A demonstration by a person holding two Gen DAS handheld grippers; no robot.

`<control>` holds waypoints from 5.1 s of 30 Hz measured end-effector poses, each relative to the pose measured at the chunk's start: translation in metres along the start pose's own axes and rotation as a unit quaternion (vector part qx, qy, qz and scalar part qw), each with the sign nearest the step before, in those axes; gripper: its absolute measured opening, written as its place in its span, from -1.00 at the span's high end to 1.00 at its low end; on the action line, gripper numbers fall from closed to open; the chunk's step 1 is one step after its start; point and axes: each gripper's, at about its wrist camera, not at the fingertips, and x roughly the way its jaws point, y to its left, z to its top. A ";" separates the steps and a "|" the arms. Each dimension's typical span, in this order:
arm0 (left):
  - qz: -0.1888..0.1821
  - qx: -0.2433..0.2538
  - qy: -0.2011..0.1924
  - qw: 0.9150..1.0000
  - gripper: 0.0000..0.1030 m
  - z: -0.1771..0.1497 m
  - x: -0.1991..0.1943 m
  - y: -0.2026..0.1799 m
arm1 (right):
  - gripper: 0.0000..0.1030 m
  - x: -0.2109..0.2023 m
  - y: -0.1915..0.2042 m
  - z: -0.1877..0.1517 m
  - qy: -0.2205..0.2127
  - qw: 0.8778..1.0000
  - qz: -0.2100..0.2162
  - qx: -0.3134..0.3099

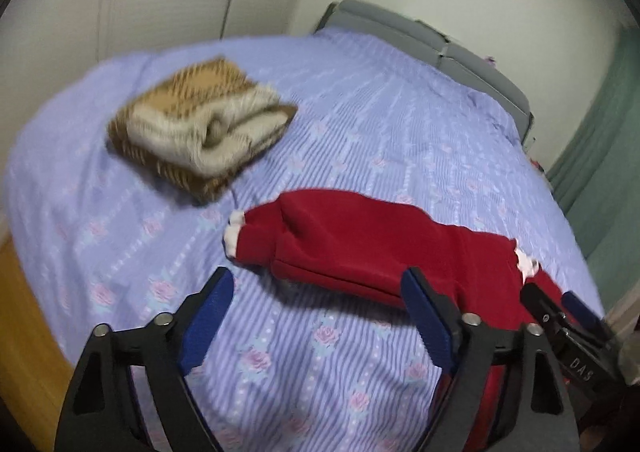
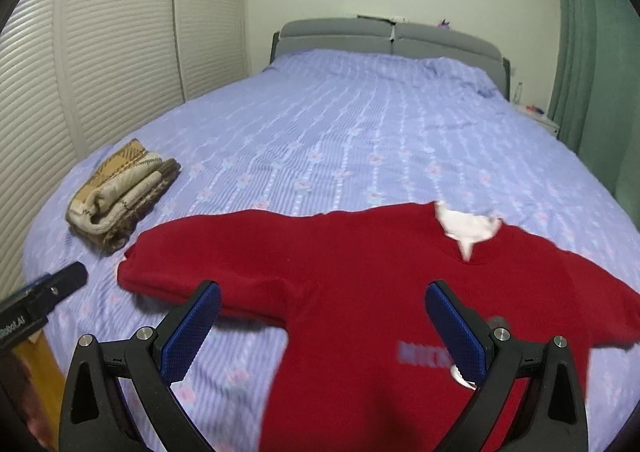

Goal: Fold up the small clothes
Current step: 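Grasp the red sweatshirt's sleeve cuff with the left gripper, then fold the held sleeve across the sweatshirt body and open the left gripper, then grasp the other sleeve cuff of the sweatshirt with the right gripper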

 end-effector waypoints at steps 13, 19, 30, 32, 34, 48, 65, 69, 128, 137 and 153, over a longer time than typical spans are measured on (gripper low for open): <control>-0.129 -0.210 0.090 0.965 -0.44 -0.013 0.087 0.055 | -0.98 0.056 0.021 -0.002 0.058 0.998 0.005 0.004; -0.160 -0.252 0.086 0.950 -0.42 -0.006 0.110 0.065 | -0.98 0.063 0.021 -0.003 0.068 0.998 -0.007 0.002; -0.093 -0.145 0.021 0.985 0.32 0.016 0.084 0.053 | -0.98 0.053 0.009 -0.004 0.070 0.997 -0.017 0.014; -0.076 -0.096 -0.005 0.992 0.33 0.022 0.070 0.036 | -0.98 0.049 0.006 -0.005 0.068 0.997 -0.018 0.015; -0.052 -0.023 -0.037 0.998 0.34 0.031 0.053 0.010 | -0.98 0.044 0.000 -0.006 0.068 0.997 -0.017 0.016; -0.106 0.236 -0.103 0.960 0.41 0.050 -0.003 -0.192 | -0.98 -0.015 -0.108 0.007 0.012 0.995 -0.053 0.083; -0.081 0.403 0.038 0.911 0.35 -0.100 0.097 -0.342 | -0.98 -0.051 -0.267 -0.062 0.026 0.970 -0.151 0.190; -0.110 0.414 0.042 0.903 -0.32 -0.106 0.087 -0.347 | -0.98 -0.054 -0.283 -0.081 0.036 0.964 -0.161 0.210; -0.037 0.317 0.009 0.948 -0.35 -0.071 0.047 -0.184 | -0.23 0.032 -0.208 -0.082 0.073 0.980 -0.027 0.181; -0.116 0.390 -0.038 0.913 -0.44 -0.091 -0.009 -0.261 | -0.30 -0.062 -0.246 -0.105 0.023 0.979 -0.070 0.192; -0.207 0.454 -0.006 0.866 -0.80 -0.160 -0.015 -0.455 | -0.48 -0.134 -0.407 -0.167 -0.083 0.877 -0.175 0.439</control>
